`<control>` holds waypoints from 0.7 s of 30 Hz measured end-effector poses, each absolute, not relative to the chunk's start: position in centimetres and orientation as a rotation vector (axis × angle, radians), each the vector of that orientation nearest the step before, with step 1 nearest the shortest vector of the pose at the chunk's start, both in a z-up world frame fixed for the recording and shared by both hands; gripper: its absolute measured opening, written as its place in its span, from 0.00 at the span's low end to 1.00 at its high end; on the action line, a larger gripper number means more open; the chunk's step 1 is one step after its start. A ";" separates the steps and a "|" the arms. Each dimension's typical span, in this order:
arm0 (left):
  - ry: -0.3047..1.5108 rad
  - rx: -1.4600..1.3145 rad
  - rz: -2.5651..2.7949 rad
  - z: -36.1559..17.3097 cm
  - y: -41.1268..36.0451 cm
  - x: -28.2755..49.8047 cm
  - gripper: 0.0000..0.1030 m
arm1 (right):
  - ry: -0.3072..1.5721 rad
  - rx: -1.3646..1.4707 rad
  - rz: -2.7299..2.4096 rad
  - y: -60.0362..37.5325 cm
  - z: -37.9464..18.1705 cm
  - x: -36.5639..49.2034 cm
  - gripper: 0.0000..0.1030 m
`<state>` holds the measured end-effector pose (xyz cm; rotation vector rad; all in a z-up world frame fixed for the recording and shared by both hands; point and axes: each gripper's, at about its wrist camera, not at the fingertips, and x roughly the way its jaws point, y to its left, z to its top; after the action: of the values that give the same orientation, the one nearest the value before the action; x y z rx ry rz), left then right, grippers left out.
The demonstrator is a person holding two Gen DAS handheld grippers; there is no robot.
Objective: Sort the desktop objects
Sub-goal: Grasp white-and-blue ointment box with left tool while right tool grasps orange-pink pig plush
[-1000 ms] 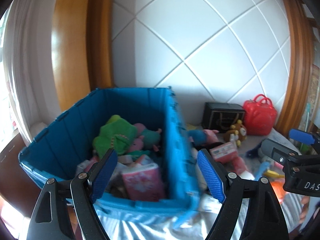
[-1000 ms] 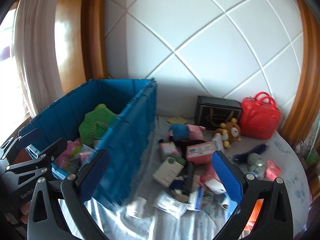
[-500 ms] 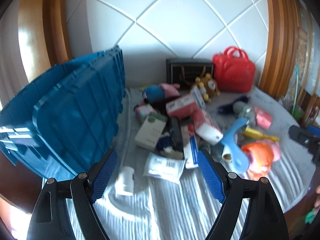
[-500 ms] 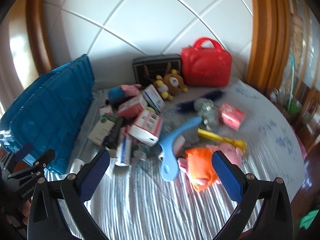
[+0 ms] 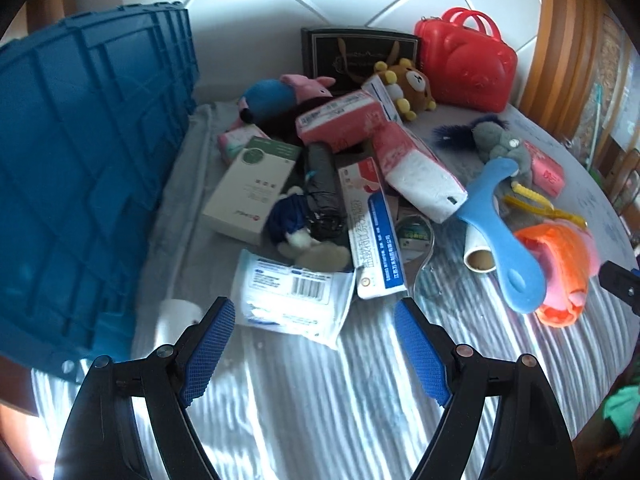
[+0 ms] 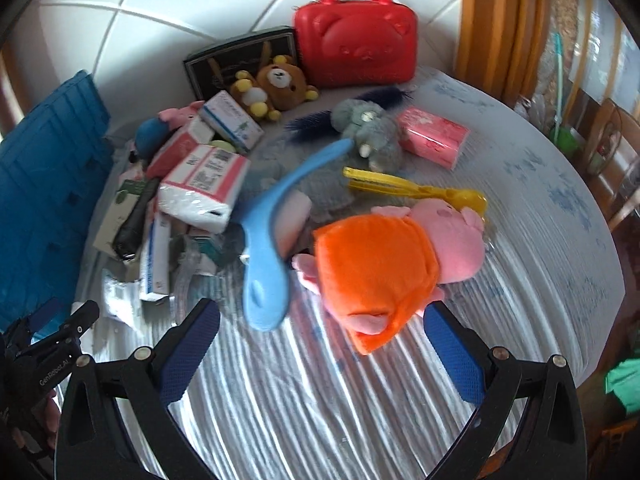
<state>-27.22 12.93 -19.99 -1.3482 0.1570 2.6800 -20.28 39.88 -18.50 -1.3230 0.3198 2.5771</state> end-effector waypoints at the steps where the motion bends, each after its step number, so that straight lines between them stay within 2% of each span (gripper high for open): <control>1: 0.158 -1.364 2.672 -20.5 13.2 -27.7 0.80 | 0.331 -1.324 2.559 40.6 -18.9 -20.2 1.00; 8: 0.176 -1.423 2.640 -22.5 16.2 -30.3 0.80 | 0.430 -1.351 2.423 47.1 -21.0 -20.3 1.00; 14: 0.169 -1.481 2.666 -23.6 18.8 -33.4 0.80 | 0.441 -1.448 2.431 48.8 -22.4 -23.9 1.00; 21: 0.148 -1.583 2.671 -26.0 20.3 -36.2 0.83 | 0.691 -1.561 2.384 49.5 -25.9 -26.3 1.00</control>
<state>-36.16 20.30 -26.00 -1.5835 0.1477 2.6710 -26.30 49.51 -25.85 -1.5609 0.6909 2.3841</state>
